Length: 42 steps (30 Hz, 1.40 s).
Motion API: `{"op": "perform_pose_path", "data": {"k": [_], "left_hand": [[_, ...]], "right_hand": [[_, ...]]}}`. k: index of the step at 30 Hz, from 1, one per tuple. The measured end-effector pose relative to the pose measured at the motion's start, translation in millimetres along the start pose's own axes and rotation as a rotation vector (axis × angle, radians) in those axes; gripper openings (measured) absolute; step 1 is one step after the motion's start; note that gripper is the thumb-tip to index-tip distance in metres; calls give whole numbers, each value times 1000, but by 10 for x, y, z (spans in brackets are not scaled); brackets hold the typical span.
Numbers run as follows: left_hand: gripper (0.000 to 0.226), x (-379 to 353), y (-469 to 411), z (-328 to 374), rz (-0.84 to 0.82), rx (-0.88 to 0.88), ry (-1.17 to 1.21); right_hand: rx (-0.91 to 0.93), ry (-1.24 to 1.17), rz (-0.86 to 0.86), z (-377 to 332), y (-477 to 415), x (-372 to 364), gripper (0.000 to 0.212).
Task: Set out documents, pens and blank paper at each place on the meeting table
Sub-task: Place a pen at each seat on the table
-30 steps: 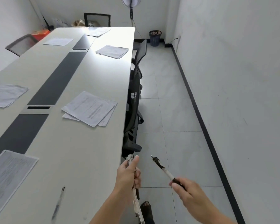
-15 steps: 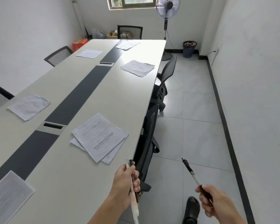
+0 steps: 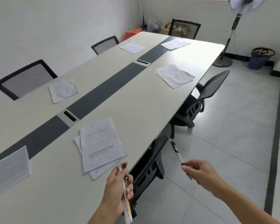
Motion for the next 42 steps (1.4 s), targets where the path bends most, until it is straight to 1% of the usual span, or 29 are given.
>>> {"op": "perform_pose_path", "data": {"k": [4,7,10,13,16,18,23,28,31,35,37,38,40,42], "left_hand": [[28,135,-178,123,140,-25,103],[30,214,-423,277,214,-54,150],[26,168,-681,438,229,-68,166],[14,38,-1062,687,237,-77,139],[9,-73,-1417,933,241,-80,113],[5,-87,-1605,1057,250,-72,91],[13,29,-1902,1153,307,16,106],[22,131,-2036,1115,370,79,186],[17,-3,-2145,1148,384,80,213],[11,-437,-2310,1300,333,30,177],[11,-719,-2361,1403,303,-20,139],[11,-866,-2382,1445,296,-44,131],[13,-1192,-2413,1497,290,-80,125],[16,-1575,-2445,1495,269,-101,137]], "right_hand": [[119,115,-82,-522,-817,-216,9],[163,227,-117,-821,-1426,-481,7],[141,315,-107,-975,-1953,-670,5],[109,503,-91,-1098,-2547,-840,6],[104,691,-96,-1195,-3055,-1014,14],[94,770,-94,-1220,-3346,-1143,19],[54,894,-96,-1047,-3806,-1459,25],[11,826,-79,-957,-3989,-1521,27],[9,828,-97,-933,-4037,-1478,31],[62,775,-127,-1069,-3935,-1297,41],[106,678,-159,-1205,-3794,-1137,36],[114,586,-192,-1279,-3695,-1038,31],[91,361,-295,-1405,-3447,-804,21],[87,212,-400,-1496,-3189,-506,18]]}}
Point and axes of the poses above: each hand's wrist, its own y-axis away from the middle knuckle, its own x-axis out of the back of the hand, z = x × y, the point moved 8 cm from there along -y, towards the middle knuckle, and after that the axes turned 6 degrees about z, right-handed, at the moved point
